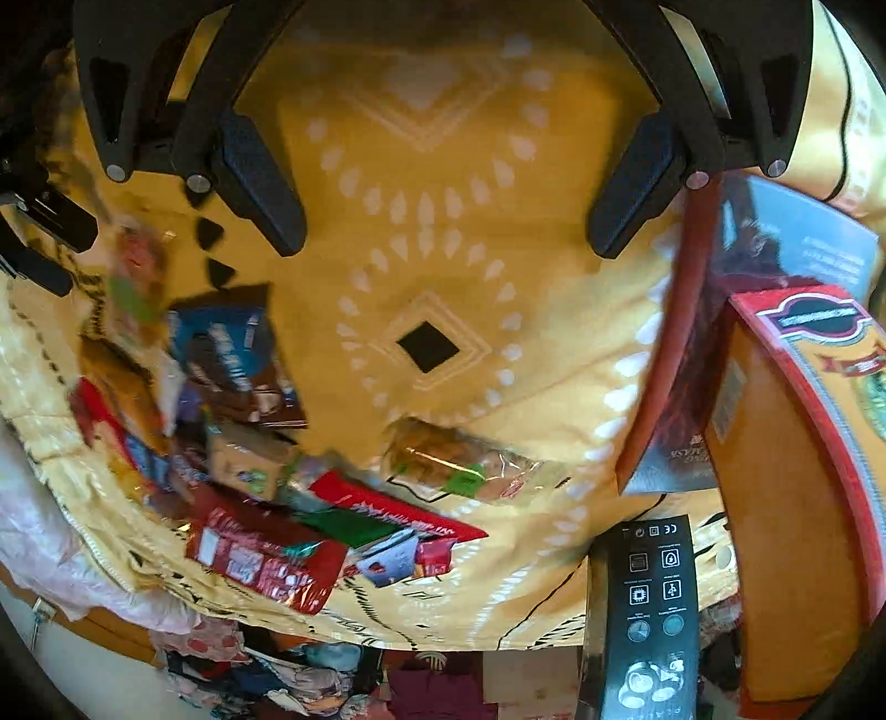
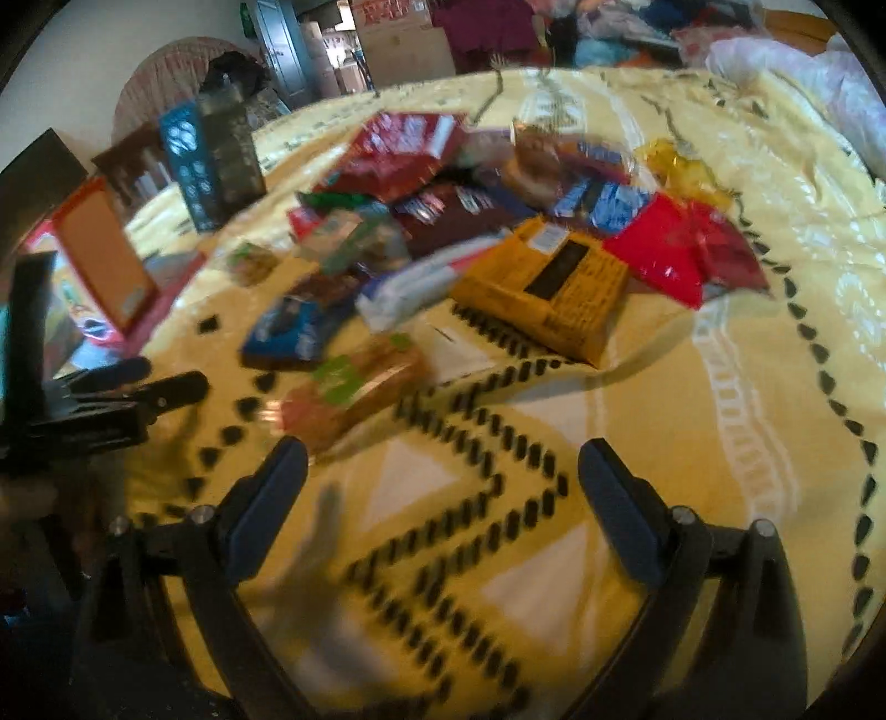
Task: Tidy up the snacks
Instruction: 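Move both open tools back over the remaining snack pile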
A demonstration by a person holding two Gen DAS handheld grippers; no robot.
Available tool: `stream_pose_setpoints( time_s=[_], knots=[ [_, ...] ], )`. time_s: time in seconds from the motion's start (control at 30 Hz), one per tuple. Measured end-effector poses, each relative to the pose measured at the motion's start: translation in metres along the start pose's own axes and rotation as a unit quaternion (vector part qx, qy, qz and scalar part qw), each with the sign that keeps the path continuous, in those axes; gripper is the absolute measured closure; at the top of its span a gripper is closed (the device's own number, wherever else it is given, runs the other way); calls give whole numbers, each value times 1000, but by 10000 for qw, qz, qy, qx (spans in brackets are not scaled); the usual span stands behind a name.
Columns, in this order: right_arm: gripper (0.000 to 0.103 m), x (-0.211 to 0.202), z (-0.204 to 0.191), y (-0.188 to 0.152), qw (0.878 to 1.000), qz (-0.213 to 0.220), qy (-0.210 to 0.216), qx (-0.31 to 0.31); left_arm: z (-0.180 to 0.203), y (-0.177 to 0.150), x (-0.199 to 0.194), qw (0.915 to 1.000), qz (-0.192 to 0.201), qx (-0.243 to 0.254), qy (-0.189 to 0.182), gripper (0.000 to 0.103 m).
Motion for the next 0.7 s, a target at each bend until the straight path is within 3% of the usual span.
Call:
stream_pose_setpoints(
  time_s=[0.2, 0.3, 0.7],
  knots=[
    [0, 17, 2, 0, 9997, -22, -171, -161, 6, -1, 7, 9992, 169, 134, 331, 0],
    [0, 22, 1, 0, 9983, -76, -435, -377, 6, -1, 10, 9994, 151, 118, 277, 0],
    [0, 25, 3, 3, 9982, -42, -442, -397, 5, 0, 9, 9995, 240, 81, 199, 0]
  ],
)
Point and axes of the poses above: each gripper's, at about its wrist camera, not at the fingertips, and x roughly the way its jaws point, z to its right, y to its top, the point moved 10 cm from there along x, roughly the way its jaws point, and after that the axes turned 8 degrees about y, right-handed, at the moved point
